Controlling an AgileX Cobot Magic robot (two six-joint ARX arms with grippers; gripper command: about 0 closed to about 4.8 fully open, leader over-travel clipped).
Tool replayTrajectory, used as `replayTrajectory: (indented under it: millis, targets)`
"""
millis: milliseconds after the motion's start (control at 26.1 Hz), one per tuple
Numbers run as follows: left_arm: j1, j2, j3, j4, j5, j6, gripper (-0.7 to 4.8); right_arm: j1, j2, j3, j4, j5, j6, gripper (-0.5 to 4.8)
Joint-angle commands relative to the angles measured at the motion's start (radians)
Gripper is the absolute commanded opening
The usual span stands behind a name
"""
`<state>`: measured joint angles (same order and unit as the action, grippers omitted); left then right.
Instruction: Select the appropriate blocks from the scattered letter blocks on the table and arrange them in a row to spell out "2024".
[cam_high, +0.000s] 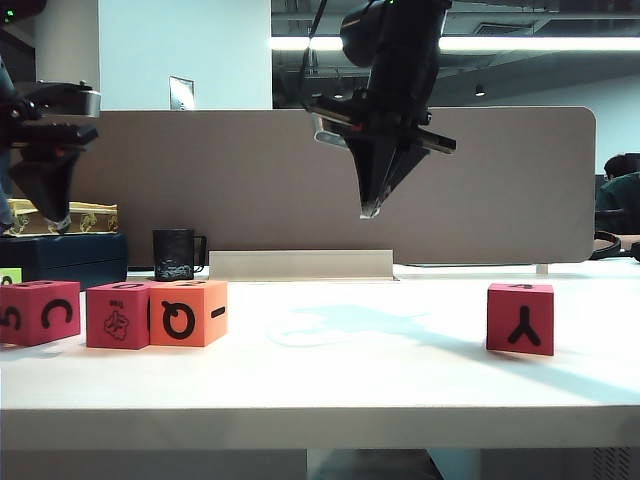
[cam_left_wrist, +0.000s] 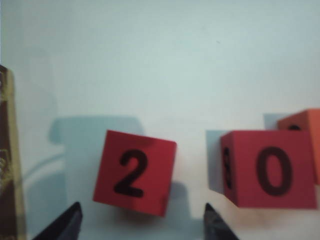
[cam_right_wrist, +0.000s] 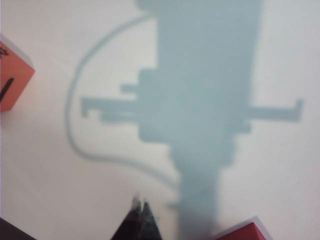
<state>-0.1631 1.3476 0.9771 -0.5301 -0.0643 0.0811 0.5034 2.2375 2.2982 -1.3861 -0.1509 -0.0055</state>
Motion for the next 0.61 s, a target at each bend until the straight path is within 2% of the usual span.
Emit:
replayTrajectory:
  millis: [38, 229, 459, 574, 612]
  targets:
    - [0.0, 0.026, 0.005, 0.089, -0.026, 0.024, 3.15, 0.003, -0.012, 0.001, 0.001, -0.008, -0.004, -0.01]
    - [0.003, 0.063, 0.005, 0.121, -0.026, 0.024, 3.15, 0.003, -0.012, 0.001, 0.002, -0.008, -0.004, -0.01]
    - [0.065, 0.102, 0.005, 0.12, -0.017, 0.008, 3.15, 0.003, -0.012, 0.001, 0.003, -0.008, -0.004, -0.01]
    - [0.11, 0.114, 0.005, 0.116, 0.057, 0.002, 3.15, 0.003, -0.012, 0.001, 0.004, -0.008, -0.004, -0.01]
    - [0.136, 0.122, 0.005, 0.111, 0.114, -0.011, 3.16, 0.003, -0.012, 0.0, 0.007, -0.008, -0.004, -0.01]
